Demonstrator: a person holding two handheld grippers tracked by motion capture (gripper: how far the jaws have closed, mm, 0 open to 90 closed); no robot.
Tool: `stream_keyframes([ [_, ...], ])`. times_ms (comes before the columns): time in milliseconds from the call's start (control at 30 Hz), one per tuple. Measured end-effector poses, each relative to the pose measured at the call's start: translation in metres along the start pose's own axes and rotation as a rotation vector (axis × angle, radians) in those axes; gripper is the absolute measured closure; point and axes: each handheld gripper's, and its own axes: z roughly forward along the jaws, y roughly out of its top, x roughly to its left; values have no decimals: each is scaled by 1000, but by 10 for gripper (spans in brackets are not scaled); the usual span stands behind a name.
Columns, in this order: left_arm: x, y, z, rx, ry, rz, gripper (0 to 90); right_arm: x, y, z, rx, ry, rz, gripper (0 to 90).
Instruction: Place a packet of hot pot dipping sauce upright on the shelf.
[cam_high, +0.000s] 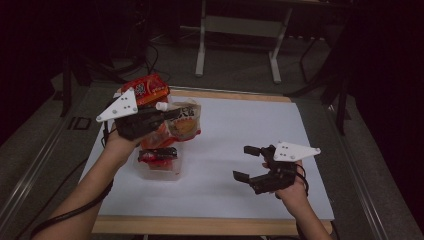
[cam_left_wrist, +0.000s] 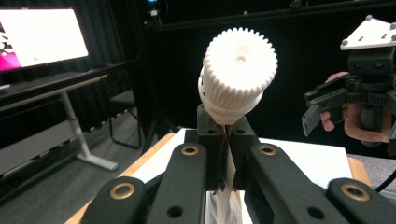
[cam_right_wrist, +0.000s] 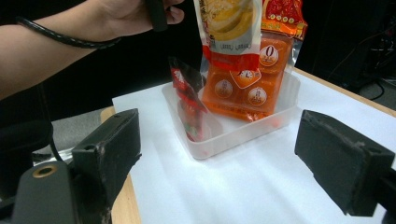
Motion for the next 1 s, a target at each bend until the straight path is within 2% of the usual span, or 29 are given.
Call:
stream_keyframes([
  [100, 8, -8, -3, 17, 13, 20, 882, -2, -1, -1, -6, -7, 2, 142],
  [233, 17, -20, -7, 46, 25, 5, 882, -3, -3, -1, -12, -24, -9, 142],
  [433, 27, -37, -16, 64, 25, -27, 881, -6, -5, 1, -8, -36, -12, 142],
  [467, 28, -39, -18, 71, 33, -15, 881, -7, -6, 1, -7, -31, -9, 142],
  [567, 30, -46, -21, 77, 31, -10, 881, -9, -8, 2, -7, -30, 3, 142],
  [833, 34, -59, -28, 88, -13, -16, 881, -11, -10, 4, -18, -19, 25, 143],
  [1000, 33, -64, -28, 110, -64, -22, 882, -12, -10, 5, -20, -11, 32, 143],
])
